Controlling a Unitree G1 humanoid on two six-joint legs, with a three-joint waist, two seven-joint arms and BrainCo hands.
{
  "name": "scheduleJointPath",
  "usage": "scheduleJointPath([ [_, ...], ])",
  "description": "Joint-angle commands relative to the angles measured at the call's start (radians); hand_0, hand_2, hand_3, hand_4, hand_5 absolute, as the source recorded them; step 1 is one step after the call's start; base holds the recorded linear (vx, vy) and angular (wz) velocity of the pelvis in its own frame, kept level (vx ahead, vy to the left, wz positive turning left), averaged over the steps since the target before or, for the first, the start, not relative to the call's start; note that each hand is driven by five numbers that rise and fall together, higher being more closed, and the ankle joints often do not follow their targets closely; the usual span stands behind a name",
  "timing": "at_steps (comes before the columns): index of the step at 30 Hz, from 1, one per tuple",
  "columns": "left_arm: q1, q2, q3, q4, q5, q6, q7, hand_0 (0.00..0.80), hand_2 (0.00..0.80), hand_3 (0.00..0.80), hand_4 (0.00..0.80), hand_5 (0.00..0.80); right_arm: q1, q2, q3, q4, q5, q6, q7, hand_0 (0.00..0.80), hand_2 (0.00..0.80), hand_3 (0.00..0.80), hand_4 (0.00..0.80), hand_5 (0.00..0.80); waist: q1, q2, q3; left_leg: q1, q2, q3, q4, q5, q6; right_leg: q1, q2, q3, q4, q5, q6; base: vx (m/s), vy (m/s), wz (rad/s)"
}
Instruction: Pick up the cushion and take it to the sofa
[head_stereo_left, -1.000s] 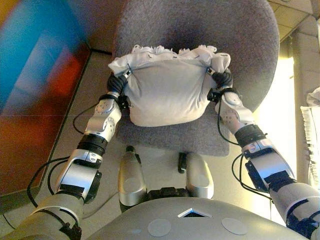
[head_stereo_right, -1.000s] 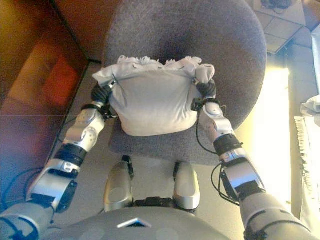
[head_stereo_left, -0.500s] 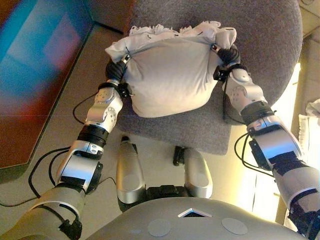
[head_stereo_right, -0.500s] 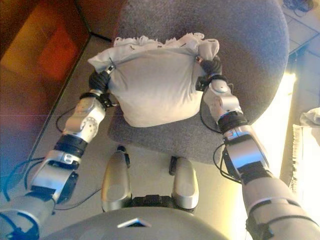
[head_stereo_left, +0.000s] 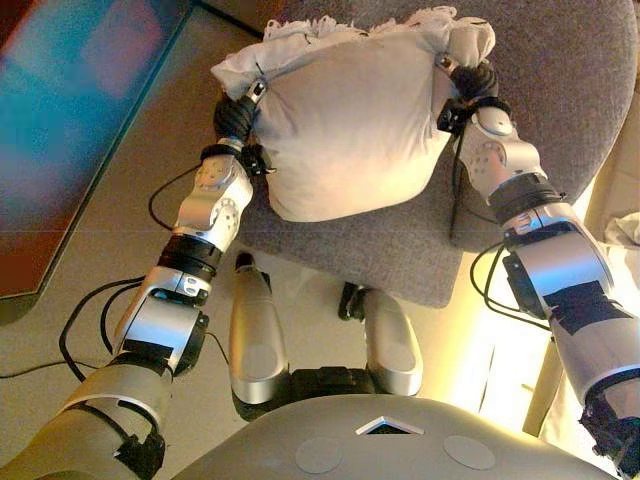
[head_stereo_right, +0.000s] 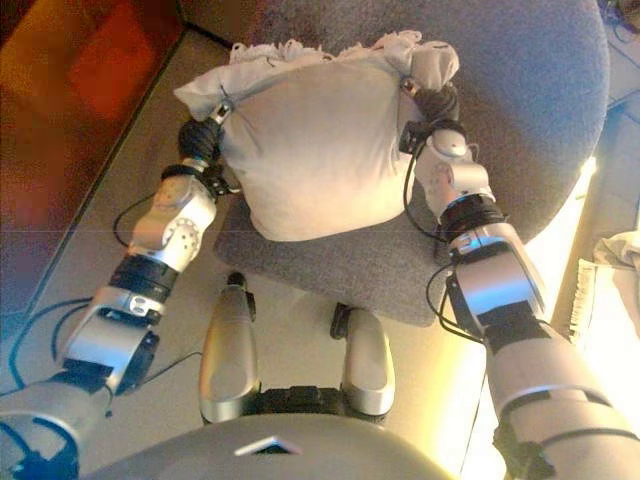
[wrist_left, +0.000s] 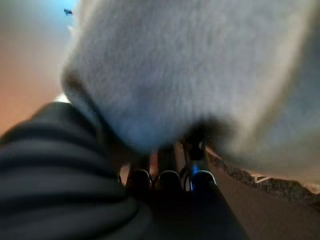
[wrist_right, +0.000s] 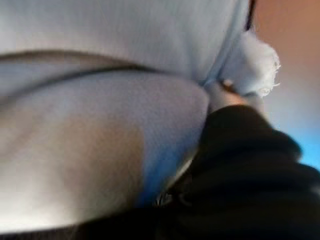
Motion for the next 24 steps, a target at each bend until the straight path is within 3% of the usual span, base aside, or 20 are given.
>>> scheduleJointPath([
  [1,0.05,-0.03,-0.015,-0.126,-0.035,-0.074,0.016,0.0,0.0,0.0,0.0,0.0,-0.002,-0.043,-0.022,-0.085,0.021,-0.072,-0.04,0.0,0.0,0.0,0.0,0.0,0.052,0.022,-0.023,0.103,0.089,-0.041,-0.043,0.007,-0.086,0.022,-0.029,0.072,-0.098,0.118,0.066,0.069,0.036,0.05],
  [6,0.116,-0.025,0.029,-0.165,-0.052,-0.068,0.012,0.0,0.0,0.0,0.0,0.0,0.037,-0.072,-0.039,-0.135,0.024,-0.036,-0.043,0.0,0.0,0.0,0.0,0.0,0.051,0.018,-0.058,0.175,0.086,-0.016,-0.108,0.023,-0.084,0.09,-0.025,0.066,-0.163,0.121,0.064,0.109,0.028,0.04],
  [11,0.258,0.01,0.101,-0.216,-0.143,-0.021,-0.075,0.0,0.0,0.0,0.0,0.0,0.118,-0.158,-0.096,-0.219,0.09,0.003,-0.061,0.0,0.0,0.0,0.0,0.0,0.054,0.027,-0.138,0.282,0.08,0.028,-0.197,0.045,-0.078,0.193,-0.025,0.048,-0.253,0.124,0.062,0.203,0.066,-0.06],
  [19,0.465,0.06,0.178,-0.328,-0.11,-0.001,-0.204,0.0,0.0,0.0,0.0,0.0,0.282,-0.291,-0.264,-0.331,0.002,-0.037,-0.038,0.0,0.0,0.0,0.0,0.0,0.061,0.056,-0.246,0.407,0.053,0.079,-0.343,0.082,-0.063,0.313,-0.025,0.005,-0.361,0.13,0.054,0.134,0.111,0.04],
  [24,0.562,0.067,0.241,-0.374,-0.147,0.013,-0.267,0.0,0.0,0.0,0.0,0.0,0.438,-0.288,-0.398,-0.436,0.008,-0.108,-0.033,0.0,0.0,0.0,0.0,0.0,0.057,0.066,-0.276,0.431,0.035,0.099,-0.377,0.085,-0.055,0.339,-0.031,-0.02,-0.396,0.143,0.053,0.0,0.099,0.03],
])
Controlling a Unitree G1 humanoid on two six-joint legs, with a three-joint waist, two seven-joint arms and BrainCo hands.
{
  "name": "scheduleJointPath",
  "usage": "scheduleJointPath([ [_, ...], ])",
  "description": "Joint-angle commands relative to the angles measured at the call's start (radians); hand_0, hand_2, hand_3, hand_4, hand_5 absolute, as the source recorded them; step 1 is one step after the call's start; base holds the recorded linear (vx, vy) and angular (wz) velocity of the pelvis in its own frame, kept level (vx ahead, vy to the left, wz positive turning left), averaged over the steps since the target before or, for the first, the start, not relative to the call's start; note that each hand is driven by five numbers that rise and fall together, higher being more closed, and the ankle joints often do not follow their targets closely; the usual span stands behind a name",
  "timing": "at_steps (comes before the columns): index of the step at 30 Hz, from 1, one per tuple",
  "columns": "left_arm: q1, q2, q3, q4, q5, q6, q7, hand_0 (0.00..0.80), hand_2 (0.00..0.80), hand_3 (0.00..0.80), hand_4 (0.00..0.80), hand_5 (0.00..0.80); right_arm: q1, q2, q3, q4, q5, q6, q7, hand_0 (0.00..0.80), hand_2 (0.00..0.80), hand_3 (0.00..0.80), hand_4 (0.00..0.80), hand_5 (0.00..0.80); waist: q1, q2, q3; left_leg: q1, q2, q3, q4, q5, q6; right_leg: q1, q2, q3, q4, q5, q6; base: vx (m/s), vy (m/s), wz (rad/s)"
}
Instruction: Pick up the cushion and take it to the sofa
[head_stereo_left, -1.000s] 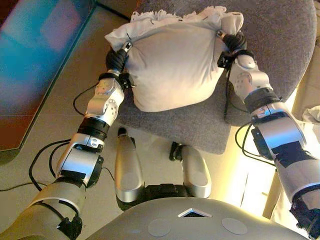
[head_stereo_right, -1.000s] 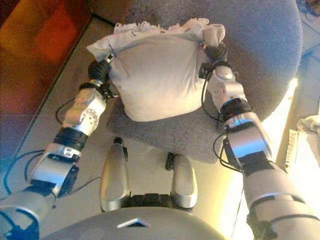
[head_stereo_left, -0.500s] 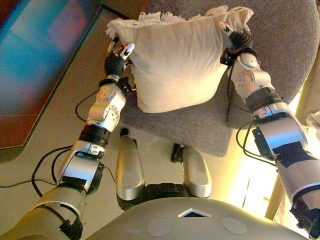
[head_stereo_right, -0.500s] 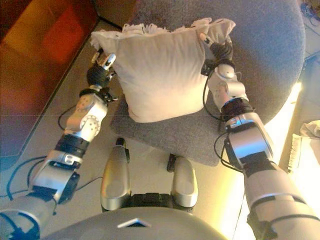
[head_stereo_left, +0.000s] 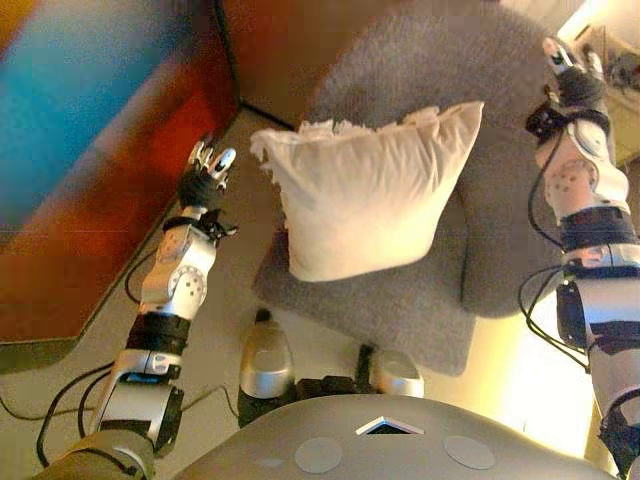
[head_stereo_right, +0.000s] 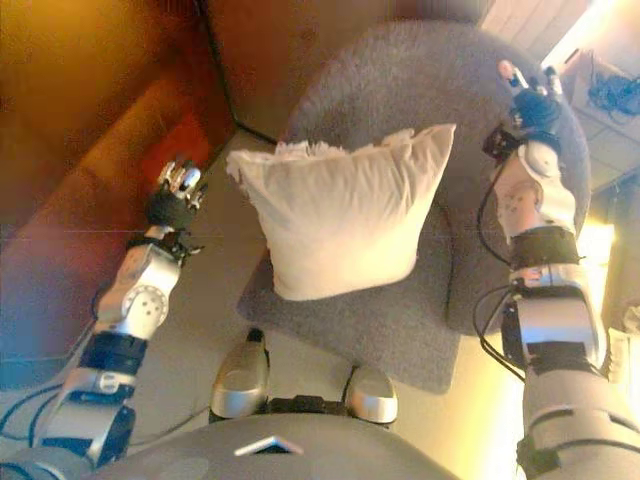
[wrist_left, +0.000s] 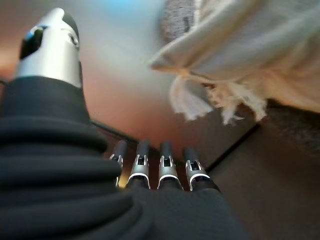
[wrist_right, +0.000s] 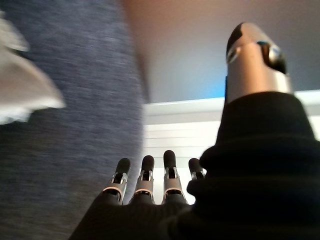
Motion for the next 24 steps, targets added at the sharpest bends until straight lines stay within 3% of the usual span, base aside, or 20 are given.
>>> scheduleJointPath([
  [1,0.064,0.014,0.025,-0.089,-0.041,-0.015,-0.069,0.0,0.0,0.0,0.0,0.0,0.091,-0.041,-0.05,-0.082,-0.019,-0.097,0.014,0.0,0.0,0.0,0.0,0.0,0.005,0.015,-0.084,0.047,0.079,0.028,-0.07,0.053,-0.042,-0.078,-0.031,-0.018,0.005,0.08,0.021,-0.038,0.07,0.03],
  [9,0.222,-0.036,0.098,-0.151,-0.074,-0.05,-0.192,0.0,0.0,0.0,0.0,0.0,0.401,0.105,-0.133,-0.282,-0.034,-0.145,0.237,0.0,0.0,0.0,0.0,0.0,-0.024,0.02,-0.102,0.069,0.043,0.076,-0.086,0.033,-0.013,-0.083,-0.039,-0.021,-0.058,0.136,0.035,-0.079,0.08,-0.04],
  [14,0.284,-0.079,0.131,-0.206,-0.188,-0.047,-0.373,0.0,0.0,0.0,0.0,0.0,0.545,0.27,-0.117,-0.388,0.031,-0.223,0.426,0.0,0.0,0.0,0.0,0.0,-0.052,0.022,-0.107,0.079,0.023,0.108,-0.107,0.027,0.006,-0.102,-0.043,-0.014,-0.077,0.167,0.046,-0.115,0.051,-0.1],
  [15,0.284,-0.091,0.122,-0.211,-0.219,-0.038,-0.452,0.0,0.0,0.0,0.0,0.0,0.572,0.302,-0.096,-0.387,0.03,-0.255,0.484,0.0,0.0,0.0,0.0,0.0,-0.062,0.021,-0.105,0.081,0.017,0.117,-0.114,0.025,0.011,-0.111,-0.046,-0.013,-0.079,0.175,0.05,-0.132,0.037,-0.14],
  [18,0.267,-0.095,0.102,-0.179,-0.235,-0.097,-0.44,0.0,0.0,0.0,0.0,0.0,0.607,0.341,-0.054,-0.347,0.072,-0.247,0.527,0.0,0.0,0.0,0.0,0.0,-0.086,0.023,-0.109,0.093,0.006,0.141,-0.134,0.026,0.016,-0.129,-0.051,-0.014,-0.085,0.193,0.059,-0.125,0.048,-0.14],
  [24,0.28,-0.114,0.118,-0.132,-0.224,-0.103,-0.417,0.0,0.0,0.0,0.0,0.0,0.688,0.419,-0.011,-0.328,0.111,-0.222,0.583,0.0,0.0,0.0,0.0,0.0,-0.11,0.028,-0.122,0.099,-0.025,0.154,-0.162,0.023,0.031,-0.154,-0.055,-0.011,-0.087,0.206,0.062,-0.1,0.032,-0.14],
])
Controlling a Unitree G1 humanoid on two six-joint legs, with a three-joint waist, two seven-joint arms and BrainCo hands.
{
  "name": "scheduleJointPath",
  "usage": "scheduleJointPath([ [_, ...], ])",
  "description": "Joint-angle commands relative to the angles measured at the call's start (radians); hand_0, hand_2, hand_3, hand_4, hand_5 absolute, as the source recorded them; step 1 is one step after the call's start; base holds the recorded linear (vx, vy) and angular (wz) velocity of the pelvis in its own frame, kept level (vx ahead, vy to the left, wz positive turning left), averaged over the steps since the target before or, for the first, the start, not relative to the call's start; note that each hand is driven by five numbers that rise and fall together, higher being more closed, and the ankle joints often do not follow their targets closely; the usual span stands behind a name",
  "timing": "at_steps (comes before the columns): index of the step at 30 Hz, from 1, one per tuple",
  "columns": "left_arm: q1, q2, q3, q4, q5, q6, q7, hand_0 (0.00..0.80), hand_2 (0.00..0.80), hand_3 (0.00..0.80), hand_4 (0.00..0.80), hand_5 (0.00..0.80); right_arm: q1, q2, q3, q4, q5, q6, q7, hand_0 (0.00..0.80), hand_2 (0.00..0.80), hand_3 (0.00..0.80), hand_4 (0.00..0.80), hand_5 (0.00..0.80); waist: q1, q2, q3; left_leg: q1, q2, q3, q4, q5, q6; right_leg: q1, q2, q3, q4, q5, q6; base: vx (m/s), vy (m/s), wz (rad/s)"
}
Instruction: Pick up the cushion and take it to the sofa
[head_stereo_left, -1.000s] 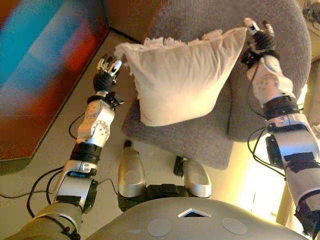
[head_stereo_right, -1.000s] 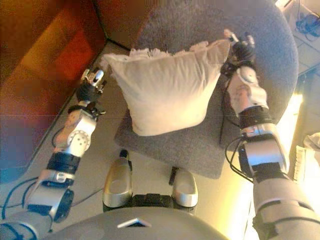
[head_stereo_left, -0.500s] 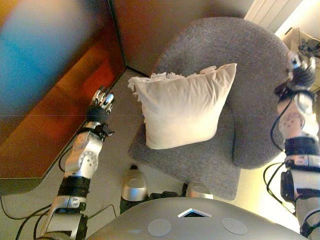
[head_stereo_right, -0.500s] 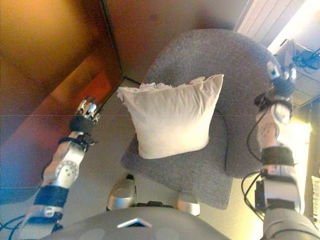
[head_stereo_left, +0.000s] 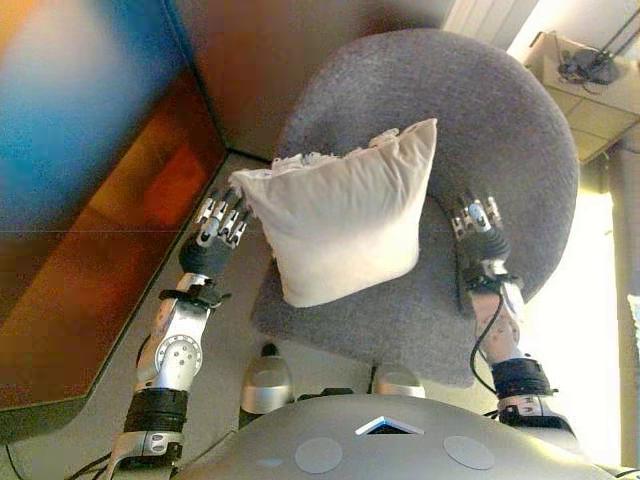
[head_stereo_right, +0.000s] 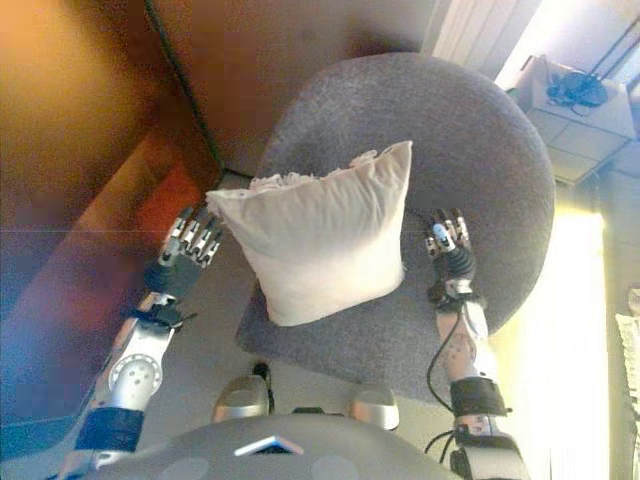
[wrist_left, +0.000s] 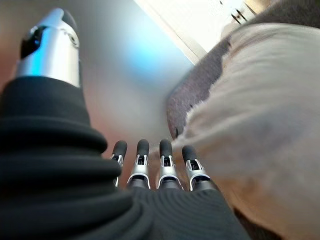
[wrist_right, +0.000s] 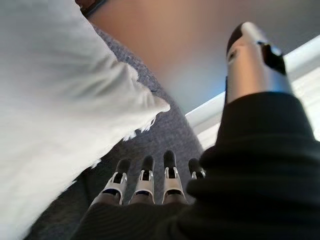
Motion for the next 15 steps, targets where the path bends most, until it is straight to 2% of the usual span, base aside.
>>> scheduleJointPath([
  [1,-0.01,-0.013,0.028,-0.014,0.007,-0.05,-0.017,0.0,0.0,0.0,0.0,0.0,-0.005,0.001,0.0,-0.054,0.084,-0.054,0.063,0.0,0.0,0.0,0.0,0.0,-0.002,0.019,-0.003,0.027,-0.003,0.059,0.029,-0.059,0.033,-0.1,-0.031,-0.049,-0.045,0.176,0.048,-0.098,0.006,-0.1],
  [5,0.002,-0.02,-0.007,0.001,0.017,-0.048,-0.03,0.0,0.0,0.0,0.0,0.0,-0.027,0.022,0.02,-0.039,0.166,-0.044,0.11,0.0,0.0,0.0,0.0,0.0,0.004,0.023,0.003,0.025,-0.014,0.065,0.011,-0.056,0.037,-0.109,-0.033,-0.063,-0.058,0.186,0.051,-0.105,0.001,-0.13],
  [10,-0.01,-0.019,-0.034,-0.016,0.013,-0.058,-0.008,0.0,0.0,0.0,0.0,0.0,-0.038,0.032,0.057,-0.038,0.155,-0.082,0.106,0.0,0.0,0.0,0.0,0.0,0.01,0.022,0.007,0.023,-0.022,0.069,-0.012,-0.05,0.043,-0.122,-0.03,-0.071,-0.061,0.187,0.054,-0.093,-0.01,-0.06],
  [15,0.0,-0.012,-0.052,-0.029,0.03,-0.067,0.01,0.0,0.0,0.0,0.0,0.0,-0.029,0.031,0.068,-0.055,0.143,-0.075,0.105,0.0,0.0,0.0,0.0,0.0,0.008,0.018,0.004,0.03,-0.02,0.078,-0.02,-0.046,0.043,-0.117,-0.024,-0.072,-0.07,0.186,0.055,-0.031,-0.019,-0.03],
])
